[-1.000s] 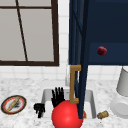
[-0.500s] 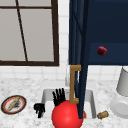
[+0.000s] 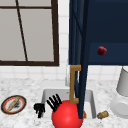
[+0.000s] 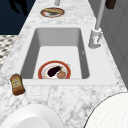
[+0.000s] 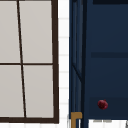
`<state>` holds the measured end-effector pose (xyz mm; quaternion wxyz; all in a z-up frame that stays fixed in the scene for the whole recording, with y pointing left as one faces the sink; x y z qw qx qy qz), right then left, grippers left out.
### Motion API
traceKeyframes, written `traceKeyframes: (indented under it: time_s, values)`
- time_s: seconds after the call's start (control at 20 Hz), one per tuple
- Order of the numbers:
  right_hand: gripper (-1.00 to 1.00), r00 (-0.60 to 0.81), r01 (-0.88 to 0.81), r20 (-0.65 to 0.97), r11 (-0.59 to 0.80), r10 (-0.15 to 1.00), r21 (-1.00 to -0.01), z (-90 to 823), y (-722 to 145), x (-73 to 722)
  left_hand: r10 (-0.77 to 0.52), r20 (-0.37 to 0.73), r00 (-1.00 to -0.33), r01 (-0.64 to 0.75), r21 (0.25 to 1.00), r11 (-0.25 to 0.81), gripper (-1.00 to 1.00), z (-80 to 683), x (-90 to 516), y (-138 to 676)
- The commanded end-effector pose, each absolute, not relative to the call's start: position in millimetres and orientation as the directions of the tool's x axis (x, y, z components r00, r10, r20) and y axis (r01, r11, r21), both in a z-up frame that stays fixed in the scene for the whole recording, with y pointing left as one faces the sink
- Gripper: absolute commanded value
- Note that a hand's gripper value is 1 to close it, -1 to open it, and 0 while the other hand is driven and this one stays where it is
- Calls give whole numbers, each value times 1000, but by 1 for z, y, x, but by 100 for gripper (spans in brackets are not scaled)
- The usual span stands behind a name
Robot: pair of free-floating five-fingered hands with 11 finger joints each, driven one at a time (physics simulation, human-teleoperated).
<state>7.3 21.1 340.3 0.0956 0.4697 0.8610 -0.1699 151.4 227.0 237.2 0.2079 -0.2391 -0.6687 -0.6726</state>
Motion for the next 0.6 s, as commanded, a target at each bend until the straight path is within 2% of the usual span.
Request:
traceKeyframes:
  time_s: [0.0,0.55]
  values:
    - [-100,-566,824,-304,533,767,-190,339,3,7,40,600,-799,599,800,-19,0,237,151,227]
    - [-100,-561,828,-239,531,793,-180,335,-43,2,40,600,-799,599,800,-19,0,237,151,227]
